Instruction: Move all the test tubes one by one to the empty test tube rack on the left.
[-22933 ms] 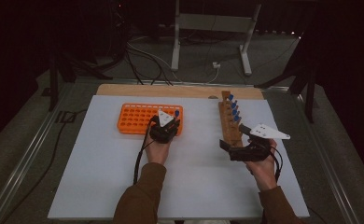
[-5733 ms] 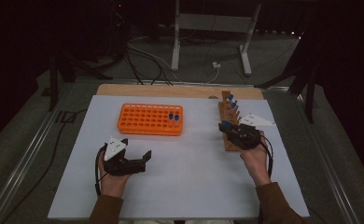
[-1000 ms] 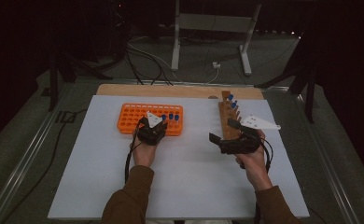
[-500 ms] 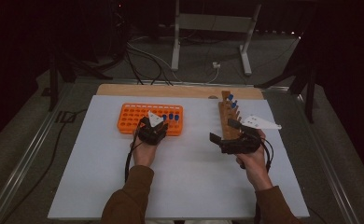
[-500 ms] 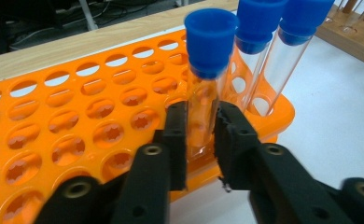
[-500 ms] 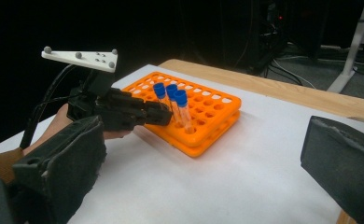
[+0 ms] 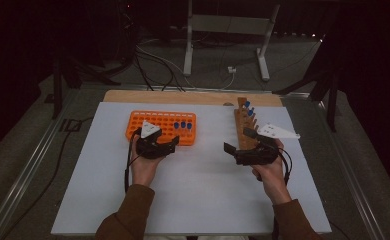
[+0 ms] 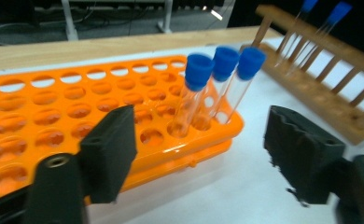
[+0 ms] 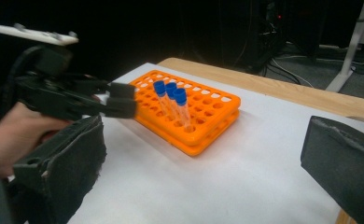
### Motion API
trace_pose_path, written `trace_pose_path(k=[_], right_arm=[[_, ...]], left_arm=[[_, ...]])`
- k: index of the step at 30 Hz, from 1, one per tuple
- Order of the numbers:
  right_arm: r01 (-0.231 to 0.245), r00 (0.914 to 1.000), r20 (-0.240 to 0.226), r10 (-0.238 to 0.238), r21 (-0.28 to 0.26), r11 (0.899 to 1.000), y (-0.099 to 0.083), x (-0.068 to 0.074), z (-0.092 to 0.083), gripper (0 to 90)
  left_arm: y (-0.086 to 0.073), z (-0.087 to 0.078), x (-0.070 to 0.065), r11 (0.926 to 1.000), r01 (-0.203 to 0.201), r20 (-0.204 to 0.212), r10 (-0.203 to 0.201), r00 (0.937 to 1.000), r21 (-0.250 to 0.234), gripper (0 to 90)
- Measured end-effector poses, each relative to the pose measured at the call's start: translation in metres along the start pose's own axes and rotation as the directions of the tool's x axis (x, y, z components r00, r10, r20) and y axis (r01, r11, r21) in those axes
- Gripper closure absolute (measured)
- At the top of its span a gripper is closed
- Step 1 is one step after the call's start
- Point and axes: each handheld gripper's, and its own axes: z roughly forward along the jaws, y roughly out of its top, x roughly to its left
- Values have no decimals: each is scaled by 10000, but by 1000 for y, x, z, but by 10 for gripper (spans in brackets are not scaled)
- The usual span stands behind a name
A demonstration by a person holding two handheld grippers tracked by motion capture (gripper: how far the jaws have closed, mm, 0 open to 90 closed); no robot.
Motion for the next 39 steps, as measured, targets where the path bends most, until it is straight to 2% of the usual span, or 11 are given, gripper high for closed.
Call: trace_pose_path(k=[3,8,11,14,19,24,27,28,33,36,39], right_arm=[[6,10000,13,-6,37,10000,0,0,1,0],[12,10000,50,-12,-4,10000,0,1,0,0],[87,9999,92,-87,-75,9999,3,2,-2,0],[191,9997,176,-189,-109,9998,6,3,-3,0],[232,9988,439,-226,-137,9996,13,0,-7,0],[55,9966,818,-33,-266,9996,22,-15,-7,3],[15,9928,1194,12,-219,9998,26,-28,-5,16],[-55,9915,1301,87,-251,9997,27,-33,-4,23],[-350,9845,1714,378,-193,9992,28,-52,0,44],[-499,9783,2008,509,-104,9987,28,-63,5,83],[-641,9669,2476,610,43,9979,29,-76,11,121]], left_arm=[[1,-16,-1,9994,120,31,-119,9999,-327,162],[1,-38,-4,9990,-207,-32,205,9998,-398,43],[-2,-48,-3,9984,-279,-95,275,9996,-496,35],[-7,-59,-1,9975,-459,-434,435,9981,-541,50],[-13,-75,5,9970,-433,-514,400,9979,-645,36],[-19,-85,4,9955,-613,-587,571,9966,-718,9],[-25,-88,3,9946,-358,-387,321,9987,-974,9],[-27,-87,4,9962,-390,-366,362,9987,-784,9],[-29,-92,6,9952,-427,-598,375,9975,-881,9],[-30,-94,7,9949,-477,-691,416,9967,-890,9],[-30,-95,8,9949,-499,-789,430,9960,-871,9]])
